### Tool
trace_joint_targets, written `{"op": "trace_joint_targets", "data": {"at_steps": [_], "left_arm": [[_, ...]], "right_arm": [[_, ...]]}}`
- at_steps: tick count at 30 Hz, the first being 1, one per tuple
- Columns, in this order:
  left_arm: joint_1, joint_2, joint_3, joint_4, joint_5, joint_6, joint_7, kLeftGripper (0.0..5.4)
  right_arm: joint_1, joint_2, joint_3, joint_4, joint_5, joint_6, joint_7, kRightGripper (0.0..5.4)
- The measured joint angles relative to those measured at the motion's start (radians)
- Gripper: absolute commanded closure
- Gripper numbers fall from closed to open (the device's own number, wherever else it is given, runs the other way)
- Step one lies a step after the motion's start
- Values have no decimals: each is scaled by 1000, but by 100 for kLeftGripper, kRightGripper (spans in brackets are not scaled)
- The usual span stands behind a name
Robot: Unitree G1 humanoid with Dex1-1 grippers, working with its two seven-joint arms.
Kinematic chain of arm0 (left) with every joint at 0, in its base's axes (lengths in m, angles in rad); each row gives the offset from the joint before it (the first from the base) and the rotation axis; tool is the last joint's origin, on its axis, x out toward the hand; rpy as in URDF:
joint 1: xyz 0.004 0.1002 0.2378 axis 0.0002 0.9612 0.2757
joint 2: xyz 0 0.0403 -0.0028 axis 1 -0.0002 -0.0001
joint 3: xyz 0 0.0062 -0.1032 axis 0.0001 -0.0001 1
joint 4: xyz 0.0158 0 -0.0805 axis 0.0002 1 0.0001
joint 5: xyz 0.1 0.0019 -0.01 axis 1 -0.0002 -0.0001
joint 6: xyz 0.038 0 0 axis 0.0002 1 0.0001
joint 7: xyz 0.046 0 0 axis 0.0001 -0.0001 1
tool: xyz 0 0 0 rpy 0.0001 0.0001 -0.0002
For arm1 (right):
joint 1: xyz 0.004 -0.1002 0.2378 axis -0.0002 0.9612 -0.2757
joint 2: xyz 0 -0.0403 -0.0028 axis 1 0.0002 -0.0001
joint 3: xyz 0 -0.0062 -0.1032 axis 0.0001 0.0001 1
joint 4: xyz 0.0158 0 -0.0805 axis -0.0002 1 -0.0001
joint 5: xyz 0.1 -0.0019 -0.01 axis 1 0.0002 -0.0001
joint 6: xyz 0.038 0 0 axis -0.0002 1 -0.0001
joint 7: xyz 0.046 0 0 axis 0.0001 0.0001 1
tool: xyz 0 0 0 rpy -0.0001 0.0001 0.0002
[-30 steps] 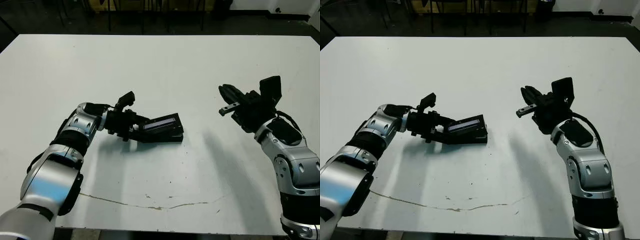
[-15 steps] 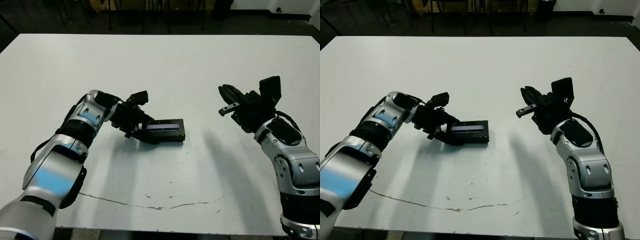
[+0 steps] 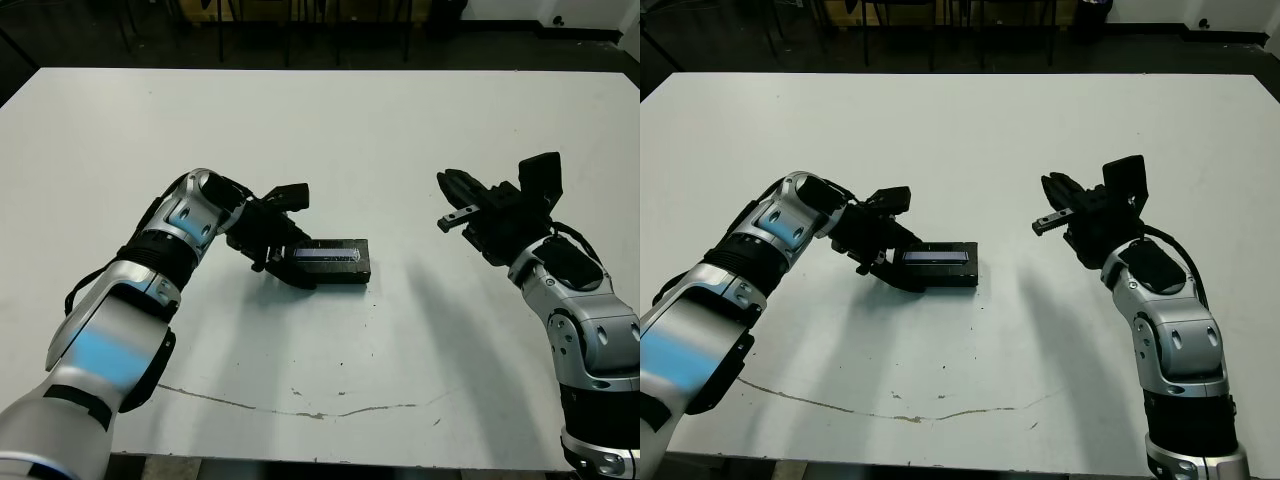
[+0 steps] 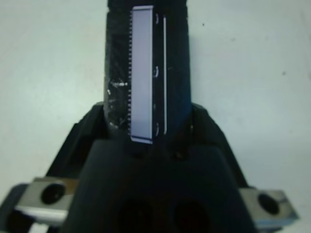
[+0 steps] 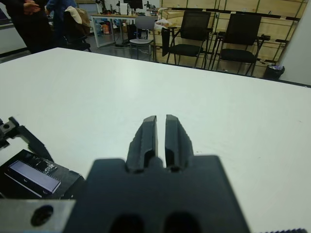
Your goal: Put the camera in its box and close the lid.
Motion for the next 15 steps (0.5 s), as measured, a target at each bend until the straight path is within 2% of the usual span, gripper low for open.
{"op": "trace_joint_targets", "data": {"at_steps": [8,15], "left_arm": [[31,12,35,17,-39,-47,18,12],[103,82,78,-12,-82,-146,43,2]], "right_arm": [[1,-1,8,0,-1,0,0,540],[3,-1,11,-2,-4,0,0,540]]}}
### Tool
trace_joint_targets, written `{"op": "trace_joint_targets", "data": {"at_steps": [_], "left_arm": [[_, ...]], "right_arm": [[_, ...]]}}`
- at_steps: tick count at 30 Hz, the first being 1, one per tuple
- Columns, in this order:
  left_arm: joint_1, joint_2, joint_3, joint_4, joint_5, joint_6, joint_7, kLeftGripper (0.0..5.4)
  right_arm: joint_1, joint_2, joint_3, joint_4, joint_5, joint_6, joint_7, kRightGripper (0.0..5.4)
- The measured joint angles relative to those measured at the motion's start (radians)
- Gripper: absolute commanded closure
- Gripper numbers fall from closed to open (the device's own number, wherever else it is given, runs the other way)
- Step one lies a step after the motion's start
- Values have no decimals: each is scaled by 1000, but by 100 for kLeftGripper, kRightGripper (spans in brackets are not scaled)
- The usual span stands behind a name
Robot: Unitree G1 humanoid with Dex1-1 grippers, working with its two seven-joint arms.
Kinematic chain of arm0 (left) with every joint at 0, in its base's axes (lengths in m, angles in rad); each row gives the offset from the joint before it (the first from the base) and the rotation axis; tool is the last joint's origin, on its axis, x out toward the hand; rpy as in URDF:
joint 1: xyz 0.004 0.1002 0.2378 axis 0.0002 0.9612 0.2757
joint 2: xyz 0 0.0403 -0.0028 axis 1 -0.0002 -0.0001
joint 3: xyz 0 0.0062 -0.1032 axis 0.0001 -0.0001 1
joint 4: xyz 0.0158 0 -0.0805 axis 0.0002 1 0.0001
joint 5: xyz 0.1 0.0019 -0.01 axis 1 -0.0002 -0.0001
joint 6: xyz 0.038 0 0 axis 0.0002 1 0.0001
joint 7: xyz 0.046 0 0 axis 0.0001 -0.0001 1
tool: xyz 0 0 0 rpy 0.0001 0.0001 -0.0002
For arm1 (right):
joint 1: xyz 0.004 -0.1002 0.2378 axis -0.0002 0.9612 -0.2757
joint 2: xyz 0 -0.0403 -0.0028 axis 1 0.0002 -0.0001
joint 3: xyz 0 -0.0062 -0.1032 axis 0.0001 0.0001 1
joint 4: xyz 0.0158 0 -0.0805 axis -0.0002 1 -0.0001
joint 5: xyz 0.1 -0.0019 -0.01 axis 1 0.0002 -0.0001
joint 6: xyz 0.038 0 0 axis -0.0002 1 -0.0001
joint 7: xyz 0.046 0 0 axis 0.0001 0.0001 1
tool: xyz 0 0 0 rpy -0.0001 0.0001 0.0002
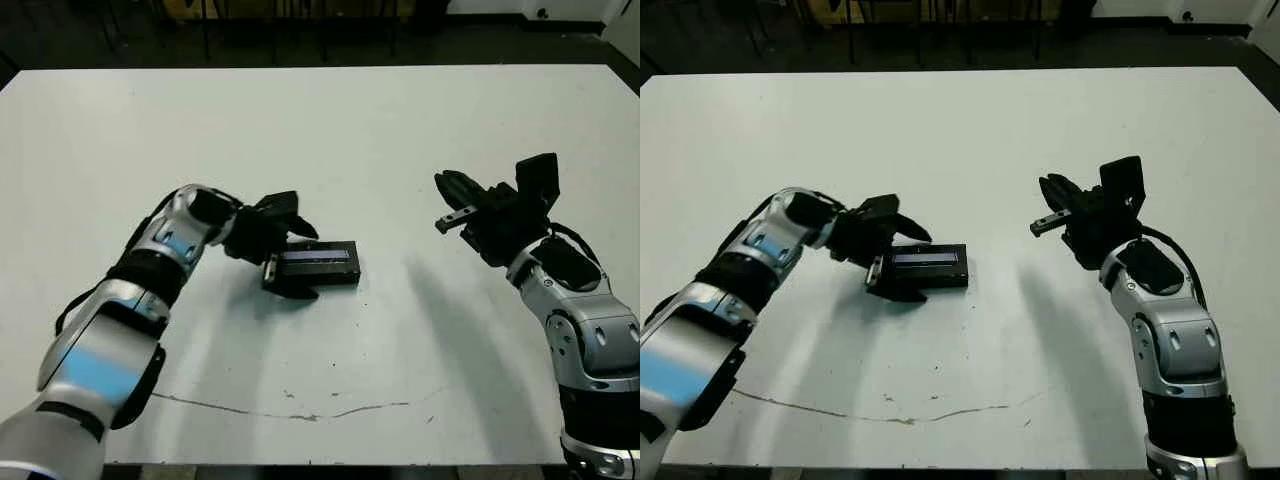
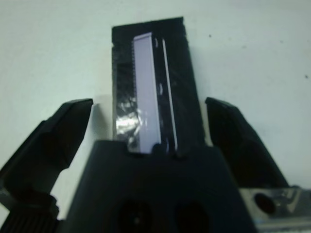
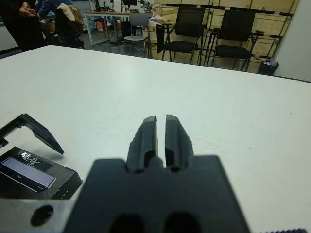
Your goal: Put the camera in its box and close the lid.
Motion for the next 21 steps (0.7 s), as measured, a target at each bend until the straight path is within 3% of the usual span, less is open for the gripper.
{"op": "trace_joint_targets", "data": {"at_steps": [8,17,21], "left_arm": [[139,164,84,-149,-80,28,-39,2],[439,399,311,-564,-237,254,16,2],[523,440,420,-738,-302,360,118,2]], "right_arm": [[4,1,6,-14,-3,0,-1,540],[3,2,6,-18,-3,15,-5,540],[2,4,7,-19,-3,29,-16,540]]}}
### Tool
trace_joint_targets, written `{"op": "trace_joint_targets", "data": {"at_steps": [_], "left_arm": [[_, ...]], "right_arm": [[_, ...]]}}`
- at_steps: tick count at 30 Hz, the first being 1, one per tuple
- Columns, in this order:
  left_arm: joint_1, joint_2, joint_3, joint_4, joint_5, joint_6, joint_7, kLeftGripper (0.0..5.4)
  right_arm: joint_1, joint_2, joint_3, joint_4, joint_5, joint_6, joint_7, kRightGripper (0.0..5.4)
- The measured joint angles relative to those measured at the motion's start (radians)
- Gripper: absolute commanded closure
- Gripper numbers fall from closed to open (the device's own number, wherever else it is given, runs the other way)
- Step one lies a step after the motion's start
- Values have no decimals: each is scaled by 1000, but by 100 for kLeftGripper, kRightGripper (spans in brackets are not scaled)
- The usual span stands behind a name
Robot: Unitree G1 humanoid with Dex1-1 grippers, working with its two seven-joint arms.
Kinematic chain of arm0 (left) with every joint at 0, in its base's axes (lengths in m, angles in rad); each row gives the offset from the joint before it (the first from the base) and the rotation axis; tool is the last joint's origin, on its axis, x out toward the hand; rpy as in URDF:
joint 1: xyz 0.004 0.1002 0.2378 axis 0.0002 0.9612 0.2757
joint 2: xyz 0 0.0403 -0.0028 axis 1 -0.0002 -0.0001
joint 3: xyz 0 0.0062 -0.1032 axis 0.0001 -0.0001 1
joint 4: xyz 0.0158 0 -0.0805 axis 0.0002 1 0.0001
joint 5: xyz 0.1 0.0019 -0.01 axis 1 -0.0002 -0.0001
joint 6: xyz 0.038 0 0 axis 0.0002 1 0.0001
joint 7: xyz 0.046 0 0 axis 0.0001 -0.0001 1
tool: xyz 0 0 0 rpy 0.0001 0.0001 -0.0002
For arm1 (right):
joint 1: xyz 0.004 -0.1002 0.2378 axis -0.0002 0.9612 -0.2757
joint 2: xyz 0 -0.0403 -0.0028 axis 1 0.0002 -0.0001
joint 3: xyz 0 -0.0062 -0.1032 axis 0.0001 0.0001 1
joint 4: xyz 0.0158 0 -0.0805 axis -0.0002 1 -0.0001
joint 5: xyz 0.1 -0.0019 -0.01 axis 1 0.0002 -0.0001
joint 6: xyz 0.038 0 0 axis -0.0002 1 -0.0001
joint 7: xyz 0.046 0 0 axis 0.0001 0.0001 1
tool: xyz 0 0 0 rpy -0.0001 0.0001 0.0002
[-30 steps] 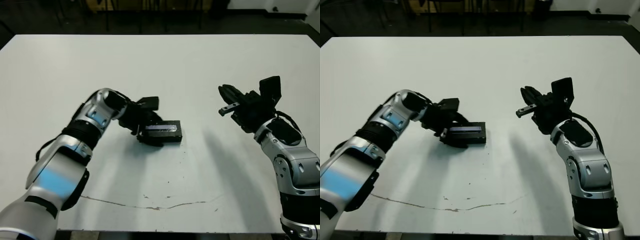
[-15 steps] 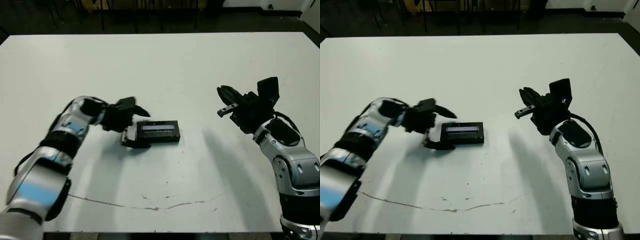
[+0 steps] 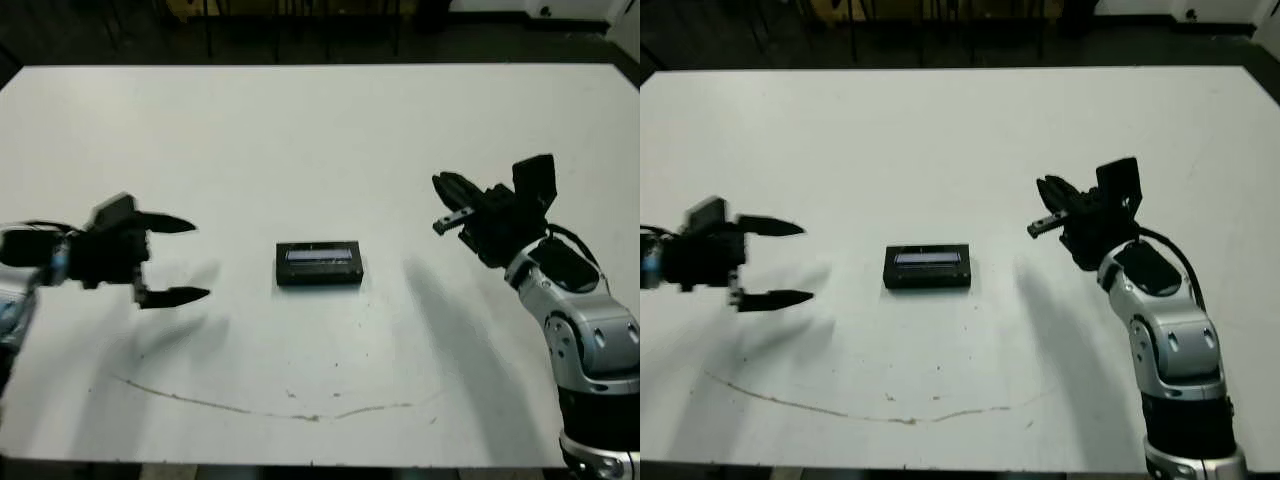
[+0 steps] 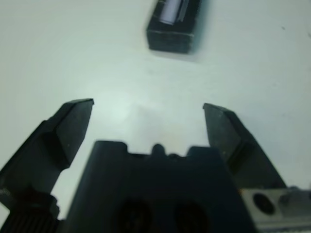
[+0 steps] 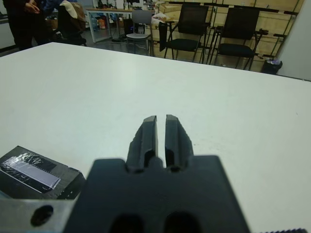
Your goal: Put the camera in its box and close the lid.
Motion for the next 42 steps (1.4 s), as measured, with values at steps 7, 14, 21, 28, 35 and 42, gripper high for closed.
{"op": "trace_joint_targets", "data": {"at_steps": [7,14,21,28,35,42], "left_arm": [[88,-282,106,-338,-87,133,507,82],[65,-550,-46,-455,-22,114,814,215],[47,-722,-199,-454,74,177,1006,354],[89,-801,-294,-401,111,274,1085,490],[155,-808,-337,-409,124,467,1107,538],[172,-819,-349,-434,125,574,1129,538]], "right_arm": [[0,11,3,7,-2,-4,-2,540],[6,38,-4,12,3,-8,-24,540],[14,72,-23,4,10,-8,-56,540],[20,109,-42,7,22,-12,-85,540],[23,123,-45,15,22,-19,-95,540],[23,132,-44,16,23,-25,-111,540]]}}
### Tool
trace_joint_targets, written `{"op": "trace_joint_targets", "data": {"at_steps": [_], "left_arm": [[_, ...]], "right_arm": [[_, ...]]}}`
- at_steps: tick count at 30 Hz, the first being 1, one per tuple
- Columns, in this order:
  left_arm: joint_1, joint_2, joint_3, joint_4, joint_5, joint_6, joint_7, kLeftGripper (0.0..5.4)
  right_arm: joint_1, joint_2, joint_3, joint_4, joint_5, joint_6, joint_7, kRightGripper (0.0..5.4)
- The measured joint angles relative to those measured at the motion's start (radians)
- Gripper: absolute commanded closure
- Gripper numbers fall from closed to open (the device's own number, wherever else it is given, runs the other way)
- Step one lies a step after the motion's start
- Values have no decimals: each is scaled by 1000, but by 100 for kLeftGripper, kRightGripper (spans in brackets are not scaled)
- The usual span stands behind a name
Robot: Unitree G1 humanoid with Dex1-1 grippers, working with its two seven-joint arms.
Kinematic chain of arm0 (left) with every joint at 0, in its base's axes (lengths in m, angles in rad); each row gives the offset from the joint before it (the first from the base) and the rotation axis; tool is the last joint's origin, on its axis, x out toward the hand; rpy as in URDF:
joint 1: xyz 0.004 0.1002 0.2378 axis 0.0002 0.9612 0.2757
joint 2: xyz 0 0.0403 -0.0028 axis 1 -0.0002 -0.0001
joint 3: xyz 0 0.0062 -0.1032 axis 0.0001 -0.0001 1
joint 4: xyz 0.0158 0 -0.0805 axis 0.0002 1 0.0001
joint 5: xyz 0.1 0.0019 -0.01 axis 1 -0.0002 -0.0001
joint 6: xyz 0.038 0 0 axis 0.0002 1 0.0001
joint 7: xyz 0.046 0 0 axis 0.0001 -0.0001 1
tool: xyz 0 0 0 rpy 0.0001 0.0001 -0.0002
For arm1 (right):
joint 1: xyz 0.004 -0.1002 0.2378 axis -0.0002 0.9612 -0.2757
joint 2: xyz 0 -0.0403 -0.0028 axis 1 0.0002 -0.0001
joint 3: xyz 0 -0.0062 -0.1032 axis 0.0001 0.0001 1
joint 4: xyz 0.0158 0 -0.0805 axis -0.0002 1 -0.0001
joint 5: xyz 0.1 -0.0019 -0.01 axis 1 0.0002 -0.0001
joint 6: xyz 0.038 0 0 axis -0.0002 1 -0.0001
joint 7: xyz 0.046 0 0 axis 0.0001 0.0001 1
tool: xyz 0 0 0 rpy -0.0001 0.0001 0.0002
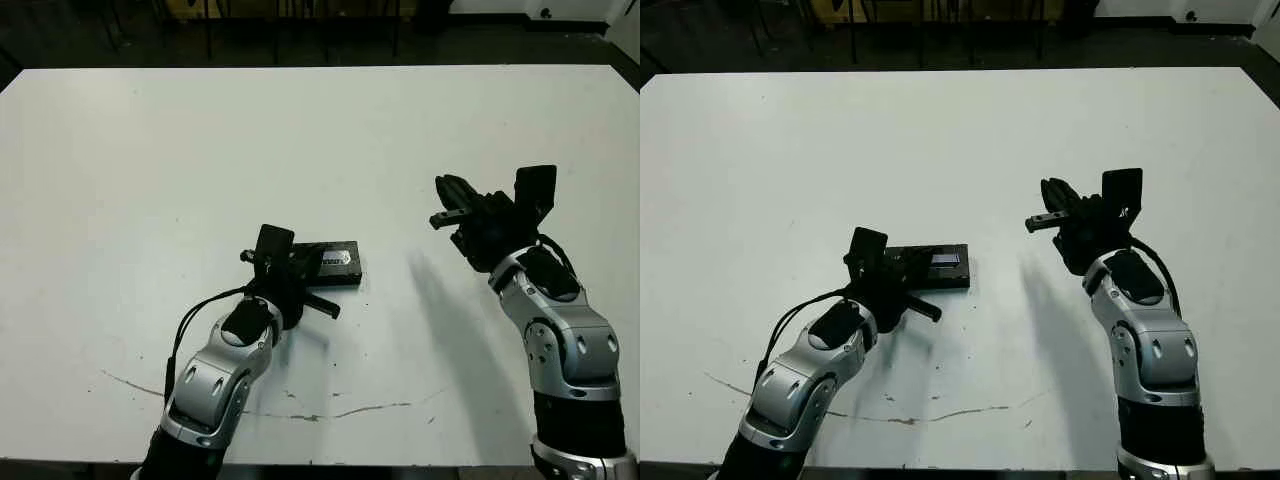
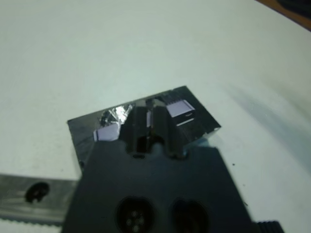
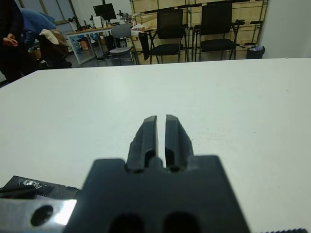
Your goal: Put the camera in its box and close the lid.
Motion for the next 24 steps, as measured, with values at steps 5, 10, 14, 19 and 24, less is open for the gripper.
{"op": "trace_joint_targets", "data": {"at_steps": [5,10,14,19,24], "left_arm": [[-2,-10,22,14,-13,11,0,538],[21,-6,60,4,-51,-70,-42,538],[33,70,80,-42,-19,-299,-105,538],[-53,153,198,-37,-20,-554,-165,538],[-152,194,320,92,-37,-723,-174,538]], "right_arm": [[0,0,0,-6,3,5,0,540],[3,4,0,-16,11,10,0,540],[15,6,6,-25,11,9,-1,540],[30,8,31,-31,-31,-56,-3,540],[30,23,44,6,-84,-172,-27,540]]}}
